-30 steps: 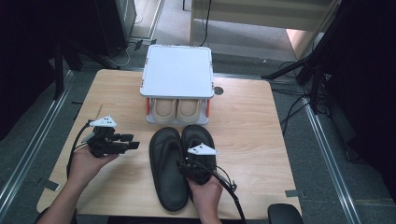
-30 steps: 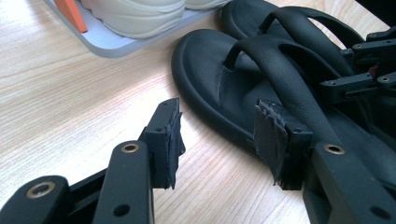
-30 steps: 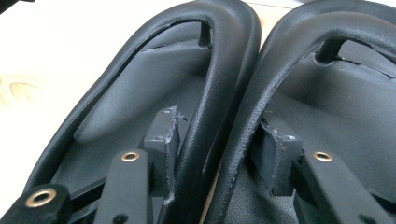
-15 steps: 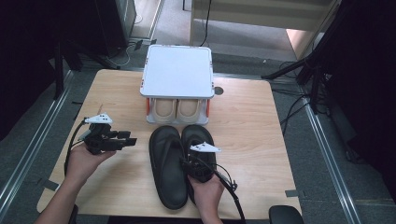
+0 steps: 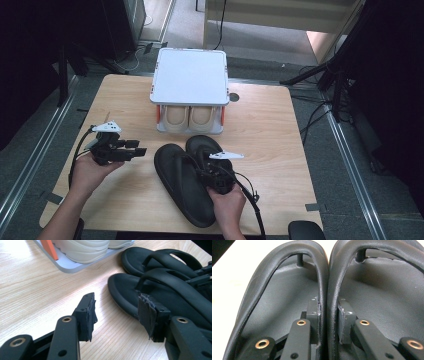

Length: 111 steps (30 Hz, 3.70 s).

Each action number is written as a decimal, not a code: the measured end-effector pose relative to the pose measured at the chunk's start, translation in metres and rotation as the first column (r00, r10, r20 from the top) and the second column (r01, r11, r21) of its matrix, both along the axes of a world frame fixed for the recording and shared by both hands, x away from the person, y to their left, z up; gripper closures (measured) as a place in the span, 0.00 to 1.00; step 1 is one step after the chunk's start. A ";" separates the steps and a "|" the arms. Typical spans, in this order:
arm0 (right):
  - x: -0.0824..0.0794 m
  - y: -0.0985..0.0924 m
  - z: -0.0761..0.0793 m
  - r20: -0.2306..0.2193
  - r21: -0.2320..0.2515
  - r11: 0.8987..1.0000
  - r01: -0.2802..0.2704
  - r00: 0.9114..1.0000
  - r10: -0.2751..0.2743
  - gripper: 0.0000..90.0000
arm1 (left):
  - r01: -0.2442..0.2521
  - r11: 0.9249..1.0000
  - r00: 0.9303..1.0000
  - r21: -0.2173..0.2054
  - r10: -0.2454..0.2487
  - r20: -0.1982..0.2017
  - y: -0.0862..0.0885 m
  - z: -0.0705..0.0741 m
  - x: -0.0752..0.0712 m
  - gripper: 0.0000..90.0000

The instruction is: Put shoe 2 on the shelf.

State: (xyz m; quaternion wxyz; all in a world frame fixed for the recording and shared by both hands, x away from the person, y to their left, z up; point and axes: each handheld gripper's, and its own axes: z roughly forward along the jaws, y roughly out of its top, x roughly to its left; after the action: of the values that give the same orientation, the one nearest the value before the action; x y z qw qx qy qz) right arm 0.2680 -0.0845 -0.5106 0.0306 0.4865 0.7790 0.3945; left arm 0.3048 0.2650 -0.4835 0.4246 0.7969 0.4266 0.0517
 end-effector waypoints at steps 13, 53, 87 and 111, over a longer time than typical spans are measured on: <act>0.017 -0.015 0.013 0.015 -0.034 0.946 -0.323 0.946 0.324 0.85 | -0.029 1.000 1.000 0.003 0.029 -0.012 0.008 -0.003 0.001 0.51; 0.084 0.031 0.112 0.090 -0.068 0.623 -0.779 0.617 0.782 0.85 | -0.150 0.989 0.988 -0.003 0.150 -0.031 0.042 -0.009 -0.016 0.49; 0.173 0.041 0.188 0.112 -0.110 0.894 -0.434 0.888 0.445 0.85 | -0.135 0.991 0.990 -0.006 0.135 -0.031 0.039 -0.011 -0.014 0.48; 0.234 0.070 0.178 0.122 -0.123 0.982 0.142 0.984 -0.127 0.85 | -0.101 0.995 0.994 -0.001 0.101 -0.036 0.031 -0.012 -0.009 0.47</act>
State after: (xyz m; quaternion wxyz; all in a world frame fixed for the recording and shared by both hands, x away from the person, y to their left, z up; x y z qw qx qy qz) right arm 0.5020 -0.0141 -0.3321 0.1333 0.5119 0.7654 0.3665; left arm 0.2955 0.2961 -0.4952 0.4147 0.7746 0.4739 0.0584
